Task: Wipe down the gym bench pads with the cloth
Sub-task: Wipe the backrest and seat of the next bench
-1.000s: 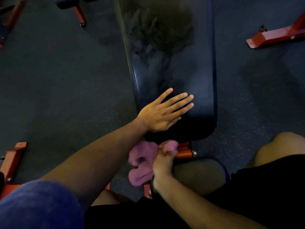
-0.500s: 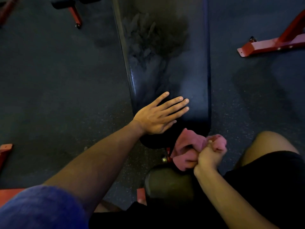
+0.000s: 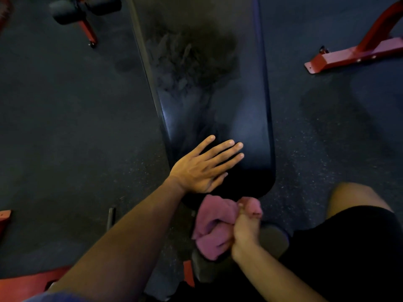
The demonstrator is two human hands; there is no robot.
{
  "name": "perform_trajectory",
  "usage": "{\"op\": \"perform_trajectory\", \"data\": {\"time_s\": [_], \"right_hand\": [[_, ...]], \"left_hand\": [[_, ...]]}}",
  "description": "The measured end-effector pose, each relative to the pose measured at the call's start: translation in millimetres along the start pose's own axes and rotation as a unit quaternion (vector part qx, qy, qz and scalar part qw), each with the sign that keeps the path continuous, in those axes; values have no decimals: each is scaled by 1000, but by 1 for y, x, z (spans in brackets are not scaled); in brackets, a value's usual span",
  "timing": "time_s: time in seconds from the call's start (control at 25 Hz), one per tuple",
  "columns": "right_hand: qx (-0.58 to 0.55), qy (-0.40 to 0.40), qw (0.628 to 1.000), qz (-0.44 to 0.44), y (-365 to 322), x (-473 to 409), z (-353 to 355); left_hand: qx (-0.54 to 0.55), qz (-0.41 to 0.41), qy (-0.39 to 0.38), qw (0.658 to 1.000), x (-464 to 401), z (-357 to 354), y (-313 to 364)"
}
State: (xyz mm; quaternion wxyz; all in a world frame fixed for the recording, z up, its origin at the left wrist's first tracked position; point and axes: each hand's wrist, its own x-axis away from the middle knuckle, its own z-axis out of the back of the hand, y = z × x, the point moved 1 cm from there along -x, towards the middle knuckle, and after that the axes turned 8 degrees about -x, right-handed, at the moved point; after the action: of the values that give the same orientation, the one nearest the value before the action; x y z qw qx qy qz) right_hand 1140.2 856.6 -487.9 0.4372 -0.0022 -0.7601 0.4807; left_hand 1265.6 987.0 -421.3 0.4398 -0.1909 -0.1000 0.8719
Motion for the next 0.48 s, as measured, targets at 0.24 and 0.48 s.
{"op": "perform_trajectory", "data": {"time_s": [0.24,0.48], "right_hand": [[17,68,979,191,-55,-62,35],[172,-2,957,234,-81,-30,42]], "left_hand": [[-12,-4,3,1000,3,-6,1],[54,15,-98,994,-8,25,4]]}}
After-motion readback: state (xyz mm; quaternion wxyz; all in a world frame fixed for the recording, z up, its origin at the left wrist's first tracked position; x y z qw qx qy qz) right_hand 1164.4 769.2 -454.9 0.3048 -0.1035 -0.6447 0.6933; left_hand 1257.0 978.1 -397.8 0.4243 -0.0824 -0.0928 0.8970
